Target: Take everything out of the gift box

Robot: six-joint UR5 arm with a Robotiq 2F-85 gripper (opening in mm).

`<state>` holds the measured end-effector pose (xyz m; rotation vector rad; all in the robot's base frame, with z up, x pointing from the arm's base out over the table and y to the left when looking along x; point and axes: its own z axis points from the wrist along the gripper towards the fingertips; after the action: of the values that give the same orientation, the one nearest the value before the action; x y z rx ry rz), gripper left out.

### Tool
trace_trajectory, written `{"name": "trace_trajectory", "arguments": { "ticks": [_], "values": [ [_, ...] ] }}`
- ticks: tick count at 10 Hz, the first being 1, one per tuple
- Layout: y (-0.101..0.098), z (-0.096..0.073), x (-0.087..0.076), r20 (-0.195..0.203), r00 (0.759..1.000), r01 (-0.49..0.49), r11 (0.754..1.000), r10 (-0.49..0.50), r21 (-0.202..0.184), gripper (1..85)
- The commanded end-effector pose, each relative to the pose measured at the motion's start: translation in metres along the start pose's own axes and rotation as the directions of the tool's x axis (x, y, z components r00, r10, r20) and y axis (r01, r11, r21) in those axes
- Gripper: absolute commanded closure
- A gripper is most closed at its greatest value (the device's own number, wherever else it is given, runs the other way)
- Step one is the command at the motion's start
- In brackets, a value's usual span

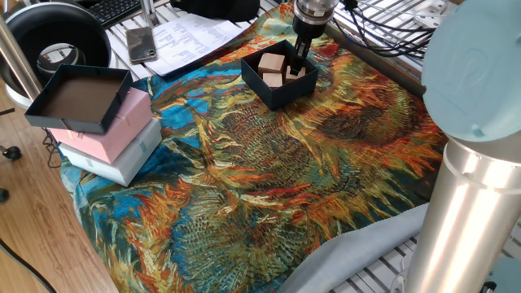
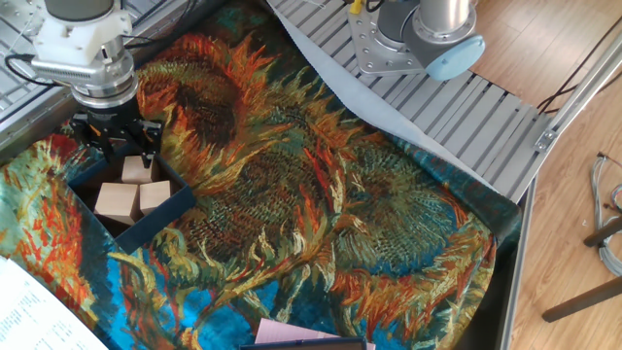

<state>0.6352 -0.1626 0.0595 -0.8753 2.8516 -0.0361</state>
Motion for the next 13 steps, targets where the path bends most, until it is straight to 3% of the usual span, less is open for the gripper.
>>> {"name": "trace_trajectory", "arguments": {
  "ticks": [1, 13],
  "values": [
    [0.007, 0.005, -0.005, 0.014, 1.000, -0.009, 0.999, 0.010, -0.037, 28.7],
    [0.004, 0.022, -0.007, 0.013, 1.000, 0.002, 0.999, -0.002, -0.034, 30.3]
  ]
}}
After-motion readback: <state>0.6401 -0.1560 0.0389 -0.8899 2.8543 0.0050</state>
